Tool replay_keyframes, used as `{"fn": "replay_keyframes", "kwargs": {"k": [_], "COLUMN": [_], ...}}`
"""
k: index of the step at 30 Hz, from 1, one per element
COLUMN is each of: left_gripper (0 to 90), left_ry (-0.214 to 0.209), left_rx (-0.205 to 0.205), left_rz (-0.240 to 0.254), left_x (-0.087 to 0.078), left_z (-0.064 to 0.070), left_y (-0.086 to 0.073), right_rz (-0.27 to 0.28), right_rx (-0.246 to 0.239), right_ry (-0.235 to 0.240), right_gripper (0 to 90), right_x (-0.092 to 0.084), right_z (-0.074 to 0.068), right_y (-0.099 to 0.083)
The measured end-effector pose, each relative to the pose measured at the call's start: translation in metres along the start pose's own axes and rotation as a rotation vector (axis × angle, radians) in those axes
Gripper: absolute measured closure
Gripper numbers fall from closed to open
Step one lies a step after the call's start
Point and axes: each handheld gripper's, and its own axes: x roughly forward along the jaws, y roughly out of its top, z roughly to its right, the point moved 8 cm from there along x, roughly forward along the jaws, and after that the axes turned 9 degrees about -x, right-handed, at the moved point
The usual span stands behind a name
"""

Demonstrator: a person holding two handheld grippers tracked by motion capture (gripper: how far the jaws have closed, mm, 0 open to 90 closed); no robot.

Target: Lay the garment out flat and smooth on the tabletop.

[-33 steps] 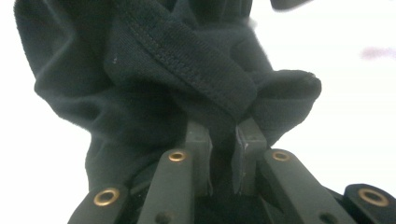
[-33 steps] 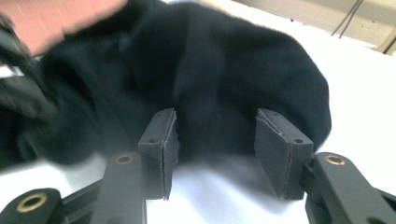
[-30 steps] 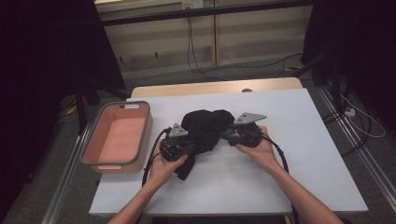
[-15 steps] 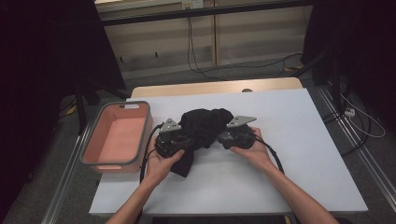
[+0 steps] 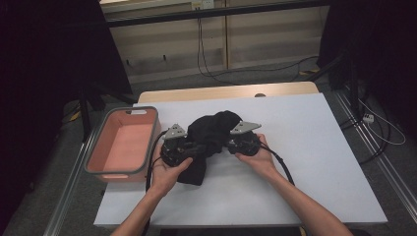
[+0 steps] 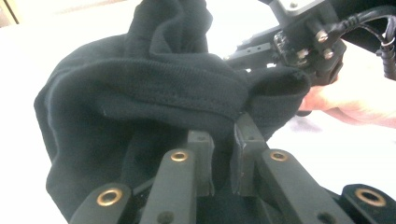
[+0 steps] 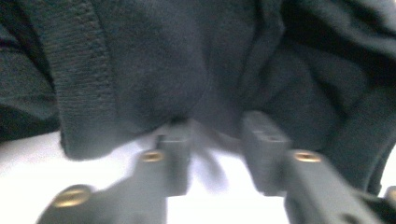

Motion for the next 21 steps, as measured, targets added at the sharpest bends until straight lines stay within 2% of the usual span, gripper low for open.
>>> {"fn": "replay_keyframes", "kwargs": {"k": [2,5,10,13,15,19,21], "left_gripper": [80.6,80.6,80.6,80.6,80.6,80.6,80.6], "left_ry": [-0.001,0.001,0.012,0.016,0.015,0.015,0.011], "left_rx": [-0.003,-0.004,-0.010,-0.012,-0.015,-0.015,-0.023], "left_rz": [0.006,0.013,0.010,0.015,0.017,0.020,0.029], "left_x": [-0.002,-0.003,-0.001,-0.001,-0.002,-0.003,-0.004], "left_z": [0.000,-0.001,-0.004,-0.004,-0.004,-0.005,-0.004], "left_y": [0.001,0.002,0.001,0.002,0.003,0.004,0.006], "right_rz": [0.009,0.026,0.059,0.065,0.047,-0.015,-0.041], "right_rx": [-0.010,-0.012,-0.014,0.009,0.009,0.008,0.000], "right_ry": [0.003,0.012,0.003,0.012,0.026,0.065,0.073], "right_gripper": [79.5,89.7,90.0,90.0,81.0,53.4,35.5], "right_x": [-0.004,-0.011,-0.029,-0.034,-0.033,-0.026,-0.019], "right_z": [0.001,0.003,0.009,0.011,0.007,-0.010,-0.018], "right_y": [0.002,0.005,0.011,0.010,0.003,-0.014,-0.018]}}
